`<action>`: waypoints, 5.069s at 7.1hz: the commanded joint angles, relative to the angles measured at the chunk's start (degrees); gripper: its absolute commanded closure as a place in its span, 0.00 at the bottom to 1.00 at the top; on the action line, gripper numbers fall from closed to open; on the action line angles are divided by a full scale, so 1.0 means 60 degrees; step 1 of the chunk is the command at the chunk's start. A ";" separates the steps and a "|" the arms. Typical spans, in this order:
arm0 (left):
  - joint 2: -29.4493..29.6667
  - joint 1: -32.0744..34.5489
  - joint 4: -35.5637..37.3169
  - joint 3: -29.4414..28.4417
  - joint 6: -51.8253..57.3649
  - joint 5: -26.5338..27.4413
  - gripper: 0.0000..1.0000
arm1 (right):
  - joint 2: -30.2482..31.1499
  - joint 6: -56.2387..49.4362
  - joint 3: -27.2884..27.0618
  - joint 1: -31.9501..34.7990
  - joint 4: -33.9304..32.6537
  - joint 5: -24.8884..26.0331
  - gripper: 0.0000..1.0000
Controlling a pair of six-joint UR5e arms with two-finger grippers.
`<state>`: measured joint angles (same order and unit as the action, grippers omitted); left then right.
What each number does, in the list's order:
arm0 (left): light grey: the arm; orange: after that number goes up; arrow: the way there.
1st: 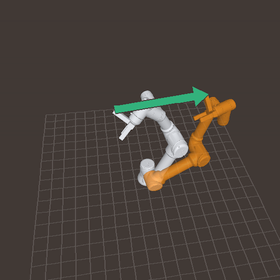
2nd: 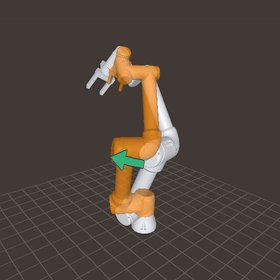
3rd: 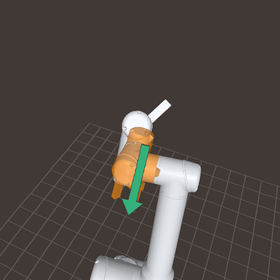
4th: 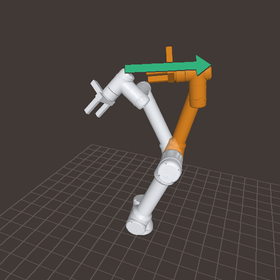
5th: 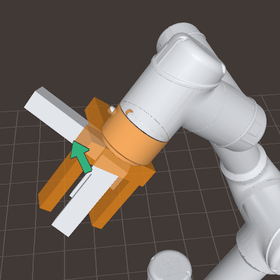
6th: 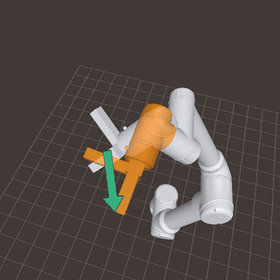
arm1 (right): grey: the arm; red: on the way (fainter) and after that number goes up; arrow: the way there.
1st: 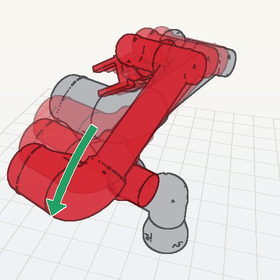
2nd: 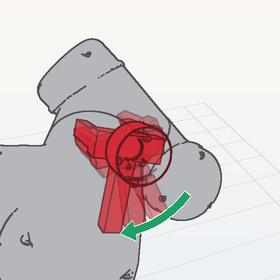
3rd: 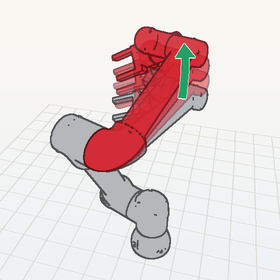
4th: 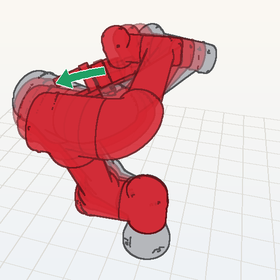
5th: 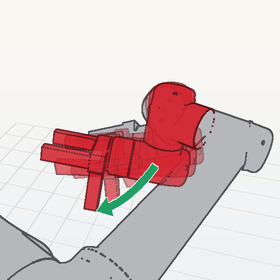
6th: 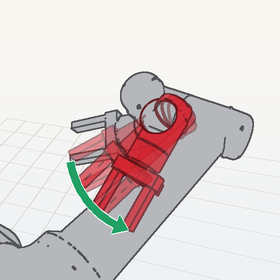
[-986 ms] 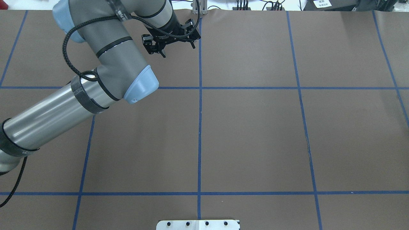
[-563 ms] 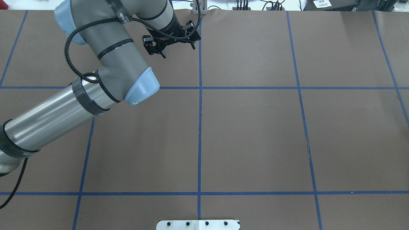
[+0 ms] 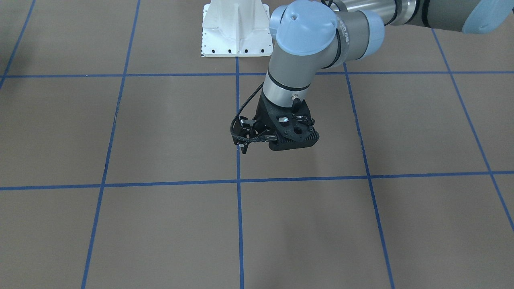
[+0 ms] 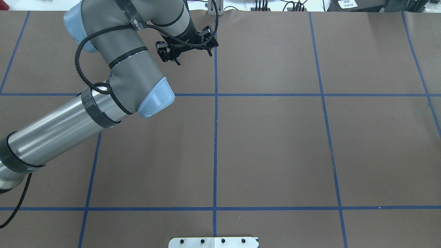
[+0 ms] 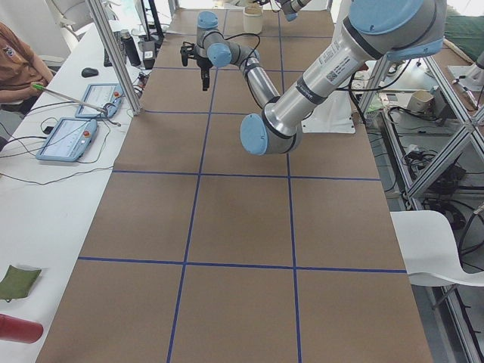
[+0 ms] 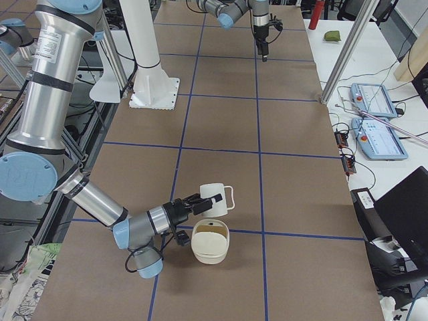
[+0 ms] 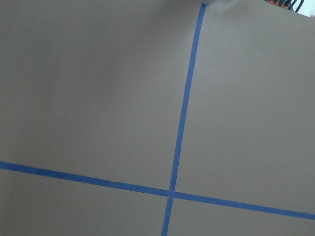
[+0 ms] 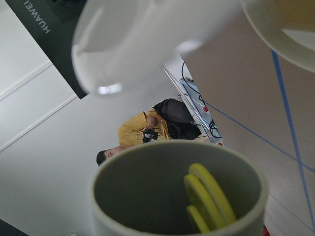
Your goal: Left arm hands cup to right arm to dump lemon
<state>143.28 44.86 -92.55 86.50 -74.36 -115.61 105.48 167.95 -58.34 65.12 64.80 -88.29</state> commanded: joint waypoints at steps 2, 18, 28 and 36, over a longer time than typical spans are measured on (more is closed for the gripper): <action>0.0026 -0.0064 0.0014 -0.0018 0.0000 0.0006 0.00 | 0.0086 0.1008 0.0011 0.0001 0.0084 0.0213 0.83; 0.0026 -0.0210 0.0014 -0.0062 -0.0014 0.0358 0.00 | 0.0028 0.2147 0.0128 0.0001 0.1109 0.0067 0.78; 0.0026 -0.0328 0.0000 -0.0091 -0.0014 0.0358 0.00 | -0.0060 -0.8221 -0.0194 -0.0028 0.0729 -0.0782 0.79; -0.0062 -0.0343 -0.0088 -0.0076 0.0015 0.0329 0.00 | -0.0131 -1.3666 -0.7274 0.2682 -0.8700 -0.4694 0.78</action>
<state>142.93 42.80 -93.06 85.98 -74.30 -113.63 105.65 93.71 -94.33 80.38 25.94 -114.96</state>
